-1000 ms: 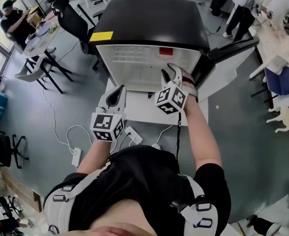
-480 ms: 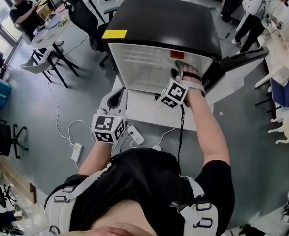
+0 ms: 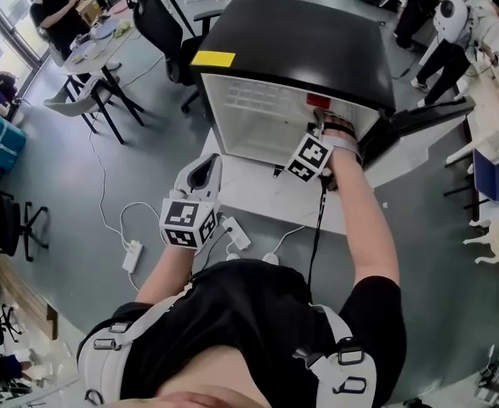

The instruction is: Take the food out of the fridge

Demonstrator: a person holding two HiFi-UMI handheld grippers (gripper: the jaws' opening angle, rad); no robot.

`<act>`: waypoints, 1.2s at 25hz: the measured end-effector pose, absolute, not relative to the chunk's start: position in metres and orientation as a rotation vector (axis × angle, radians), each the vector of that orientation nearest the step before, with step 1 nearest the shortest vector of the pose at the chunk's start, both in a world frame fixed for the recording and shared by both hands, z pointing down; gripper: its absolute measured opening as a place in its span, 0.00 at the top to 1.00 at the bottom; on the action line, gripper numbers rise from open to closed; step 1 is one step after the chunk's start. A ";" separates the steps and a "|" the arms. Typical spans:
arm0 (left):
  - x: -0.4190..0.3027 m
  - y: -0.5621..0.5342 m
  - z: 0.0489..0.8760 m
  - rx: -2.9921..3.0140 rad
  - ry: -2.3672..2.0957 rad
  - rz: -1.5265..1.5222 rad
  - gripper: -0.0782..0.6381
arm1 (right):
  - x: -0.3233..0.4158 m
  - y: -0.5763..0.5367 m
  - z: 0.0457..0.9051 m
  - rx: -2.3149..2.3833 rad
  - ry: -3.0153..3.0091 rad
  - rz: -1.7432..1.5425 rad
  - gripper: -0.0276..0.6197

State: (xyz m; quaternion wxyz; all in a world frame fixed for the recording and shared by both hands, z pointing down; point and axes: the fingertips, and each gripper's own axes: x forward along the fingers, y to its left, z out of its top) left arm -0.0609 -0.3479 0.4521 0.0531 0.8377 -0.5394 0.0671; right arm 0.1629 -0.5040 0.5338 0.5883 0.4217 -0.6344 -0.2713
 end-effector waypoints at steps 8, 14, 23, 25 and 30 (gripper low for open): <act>-0.061 -0.347 0.452 2.557 -1.633 0.210 0.89 | 0.162 -0.499 0.533 0.966 -1.440 -0.700 0.76; -0.057 -0.351 0.450 2.571 -1.614 0.208 0.89 | 0.161 -0.491 0.525 0.964 -1.445 -0.736 0.85; -0.056 -0.348 0.447 2.593 -1.595 0.199 0.89 | 0.161 -0.475 0.520 0.973 -1.433 -0.777 0.91; -0.056 -0.348 0.447 2.598 -1.590 0.198 0.89 | 0.160 -0.472 0.519 0.975 -1.427 -0.794 0.91; -0.056 -0.348 0.446 2.611 -1.575 0.195 0.89 | 0.156 -0.462 0.515 0.989 -1.448 -0.828 0.92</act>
